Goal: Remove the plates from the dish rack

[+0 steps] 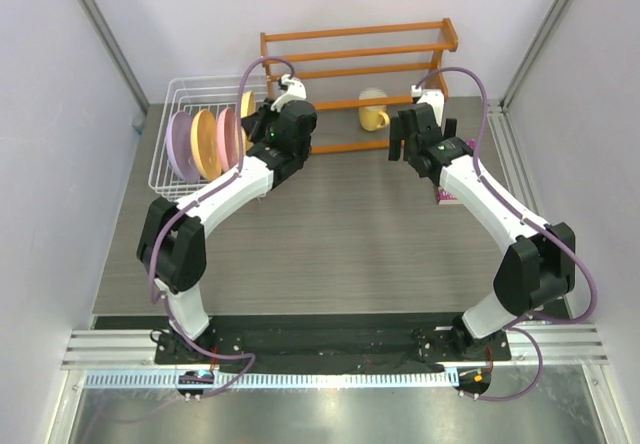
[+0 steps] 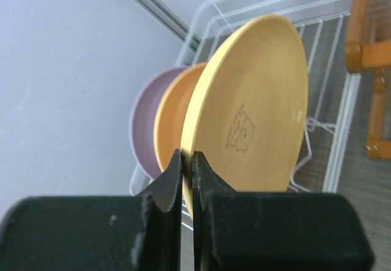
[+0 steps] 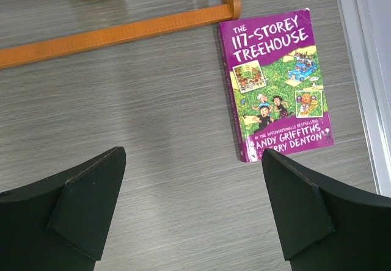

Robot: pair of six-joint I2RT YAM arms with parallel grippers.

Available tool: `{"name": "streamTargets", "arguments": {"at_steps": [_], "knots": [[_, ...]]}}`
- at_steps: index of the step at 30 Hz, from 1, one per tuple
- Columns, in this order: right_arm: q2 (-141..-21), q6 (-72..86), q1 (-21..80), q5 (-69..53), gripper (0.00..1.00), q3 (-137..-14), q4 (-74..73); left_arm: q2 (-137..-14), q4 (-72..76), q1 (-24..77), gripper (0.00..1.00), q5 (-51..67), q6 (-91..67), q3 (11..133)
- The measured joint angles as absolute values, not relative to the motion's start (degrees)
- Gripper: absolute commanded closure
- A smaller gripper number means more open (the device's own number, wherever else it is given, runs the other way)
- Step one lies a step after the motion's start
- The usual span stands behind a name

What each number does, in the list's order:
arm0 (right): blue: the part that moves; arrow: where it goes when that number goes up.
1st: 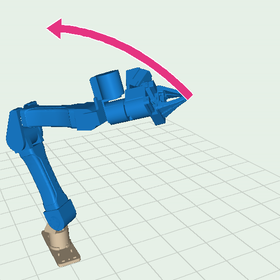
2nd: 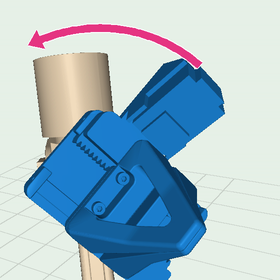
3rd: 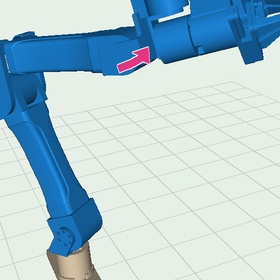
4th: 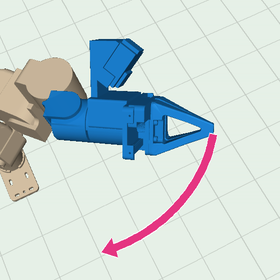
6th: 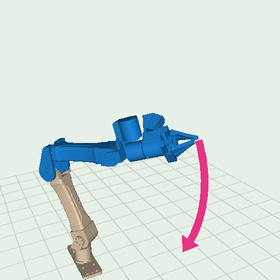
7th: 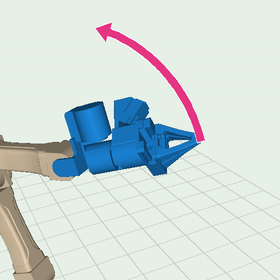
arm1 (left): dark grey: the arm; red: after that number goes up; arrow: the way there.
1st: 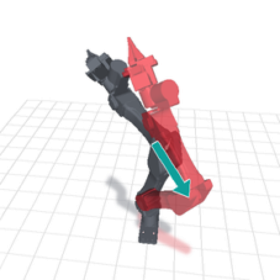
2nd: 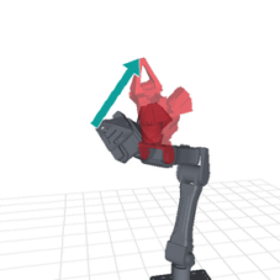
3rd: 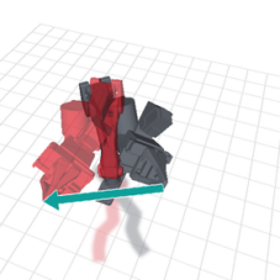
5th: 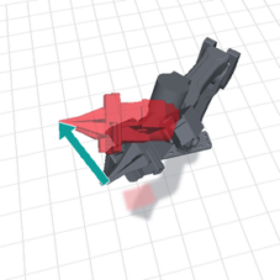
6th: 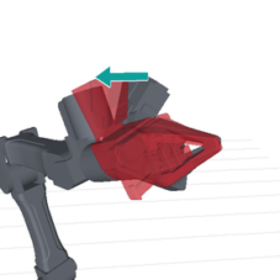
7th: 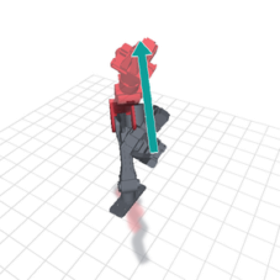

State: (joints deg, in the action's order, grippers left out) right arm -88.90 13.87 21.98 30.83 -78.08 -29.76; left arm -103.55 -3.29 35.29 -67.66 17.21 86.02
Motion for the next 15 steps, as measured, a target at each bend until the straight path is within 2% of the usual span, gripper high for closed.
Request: {"name": "streamTargets", "arguments": {"at_steps": [7,15], "knots": [[-88.88,14.15,21.02,30.44,0.00,-77.84,-29.76,-100.14,0.14,36.53,1.00,-70.43,21.58,86.08],[-86.65,15.53,20.51,24.84,0.00,-77.62,-29.47,-92.31,-16.95,37.74,1.00,-60.45,7.62,91.26]]}}
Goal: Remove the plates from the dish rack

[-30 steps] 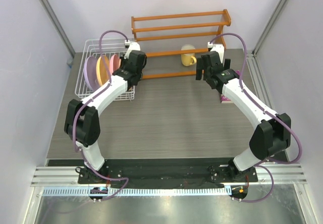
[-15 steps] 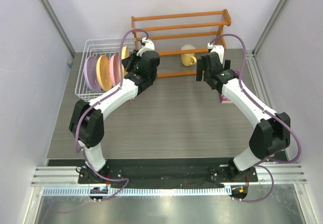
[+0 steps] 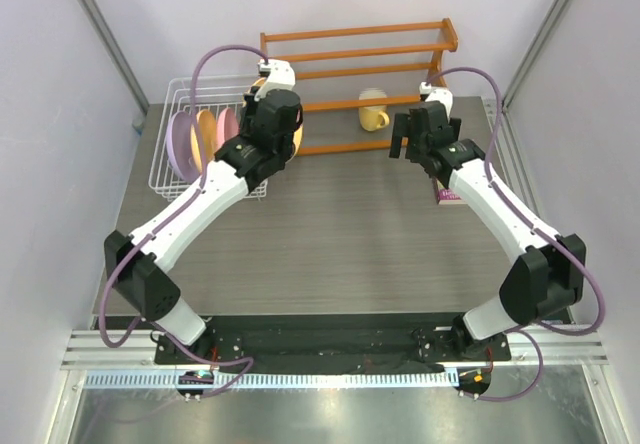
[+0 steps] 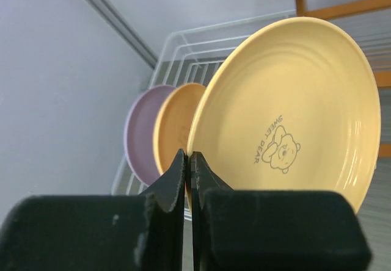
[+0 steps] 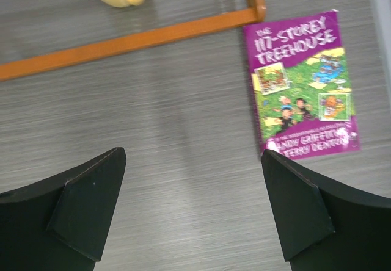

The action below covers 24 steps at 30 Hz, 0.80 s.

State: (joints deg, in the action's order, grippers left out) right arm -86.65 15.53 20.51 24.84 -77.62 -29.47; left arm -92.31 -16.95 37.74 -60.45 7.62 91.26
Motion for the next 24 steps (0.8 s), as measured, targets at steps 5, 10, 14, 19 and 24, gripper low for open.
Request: {"name": "streamTargets", "arguments": {"at_steps": [5,10,14,19,24], "knots": [[-80.27,18.04,20.51,17.85,0.00,-73.89,-26.24,-89.03,-24.43,37.74,1.00,-50.89,-1.37,90.13],[-71.81,22.50,20.51,8.47,0.00,-66.98,-20.12,-89.03,-25.91,37.76,1.00,-38.98,-8.25,84.09],[-68.97,26.55,20.51,1.89,0.01,-62.89,-14.94,-90.04,-26.50,37.76,1.00,-30.28,-12.51,81.19],[-70.39,30.22,20.51,-3.27,0.03,-59.20,-11.99,-90.37,-24.95,37.76,1.00,-23.00,-16.21,80.16],[-72.71,31.94,20.51,-6.15,0.04,-57.12,-10.74,-89.86,-22.04,37.76,1.00,-18.63,-18.79,77.60]]}}
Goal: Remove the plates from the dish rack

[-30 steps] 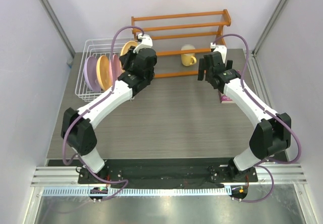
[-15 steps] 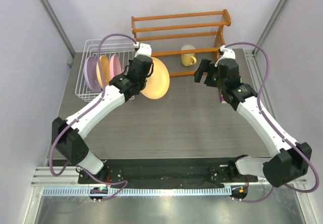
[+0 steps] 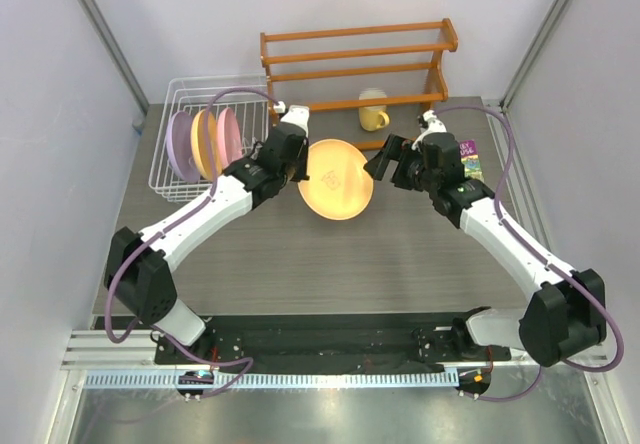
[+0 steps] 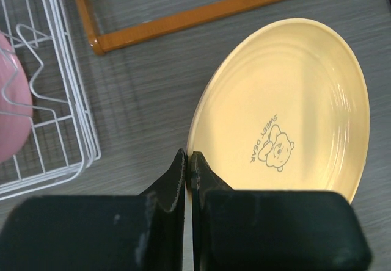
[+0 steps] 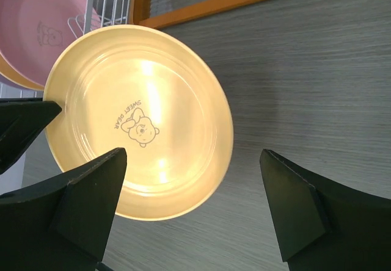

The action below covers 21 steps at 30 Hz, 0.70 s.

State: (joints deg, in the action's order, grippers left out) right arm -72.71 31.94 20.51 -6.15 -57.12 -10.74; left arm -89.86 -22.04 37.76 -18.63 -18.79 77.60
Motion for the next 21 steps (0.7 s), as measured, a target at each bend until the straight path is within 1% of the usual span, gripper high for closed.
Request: {"name": "streamTargets", "arguments": {"at_steps": [7,12,16,17,19,20,21], "knots": [[-73.93,32.93,20.51,-7.22,0.10,-56.18,-9.89,-88.68,-19.29,37.76,1.00,-15.14,-21.15,74.06],[-75.50,33.43,20.49,-7.20,0.10,-54.65,-9.17,-88.20,-17.85,37.34,1.00,-13.41,-22.55,73.03],[-75.85,33.63,19.75,-7.46,0.16,-52.56,-8.99,-86.39,-16.67,36.05,1.00,-11.31,-23.83,71.68],[-75.85,33.65,19.35,-7.77,0.23,-52.14,-8.93,-85.86,-16.40,35.64,1.00,-10.87,-24.08,71.37],[-75.85,33.71,18.31,-8.47,0.30,-51.40,-8.49,-84.66,-15.88,34.46,1.00,-9.74,-24.80,70.74],[-75.85,34.02,17.74,-9.17,0.40,-51.03,-7.94,-84.16,-15.62,33.87,1.00,-9.10,-25.19,70.52],[-75.85,34.24,17.17,-9.93,0.41,-50.74,-7.44,-83.74,-15.07,33.32,1.00,-8.38,-25.52,70.30]]}}
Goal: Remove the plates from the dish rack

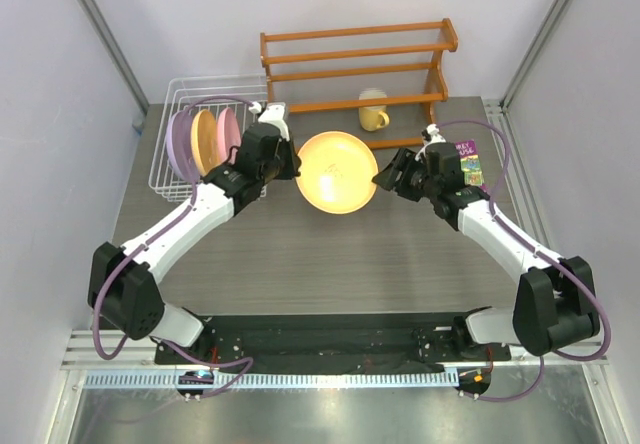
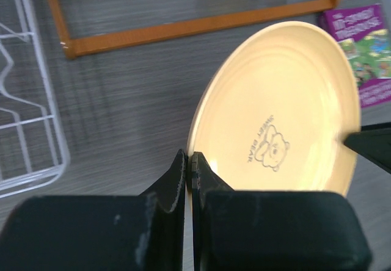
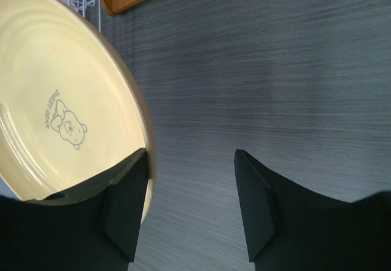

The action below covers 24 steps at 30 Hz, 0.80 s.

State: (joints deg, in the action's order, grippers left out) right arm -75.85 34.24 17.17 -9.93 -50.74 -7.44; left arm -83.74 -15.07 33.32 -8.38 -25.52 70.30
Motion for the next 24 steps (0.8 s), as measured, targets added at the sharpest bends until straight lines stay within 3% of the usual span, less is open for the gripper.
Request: {"name": "streamTargets", "arguments": {"at_steps": [5,8,9,12,13,15,16,17,19,24], "knots": [[-75.90,36.16,15.55,-16.12,0.43,-48.60,-1.37,-83.50,-12.58,32.12,1.00,-4.89,-27.40,69.01],[-76.58,37.69,15.25,-20.23,0.60,-47.35,2.59,-83.50,-12.03,31.88,1.00,-3.27,-28.56,68.23],[-77.03,38.26,15.25,-21.47,0.74,-47.11,4.01,-83.50,-11.81,31.83,1.00,-2.83,-28.80,68.03],[-78.35,39.77,15.25,-23.92,0.93,-46.81,7.09,-83.53,-11.42,31.79,0.99,-2.20,-29.58,67.88],[-78.50,40.36,15.22,-24.16,0.99,-46.81,7.33,-83.53,-11.40,31.77,0.94,-2.35,-29.56,67.85],[-78.35,40.29,15.09,-24.08,0.99,-46.81,7.66,-83.50,-11.09,31.44,0.73,-2.20,-29.87,67.55],[-78.28,40.05,15.07,-23.38,0.99,-46.81,7.09,-83.50,-10.85,31.42,0.71,-2.13,-30.02,67.46],[-78.08,39.44,15.09,-22.02,0.99,-46.89,5.78,-83.50,-10.81,31.44,0.54,-2.48,-30.09,67.46],[-76.90,37.71,15.14,-18.50,0.99,-47.22,1.06,-83.50,-10.68,31.48,0.01,-3.27,-30.00,67.37],[-71.50,32.32,13.21,-9.26,0.99,-49.08,-10.92,-83.09,-10.68,31.46,0.01,-7.14,-29.56,65.67]]}}
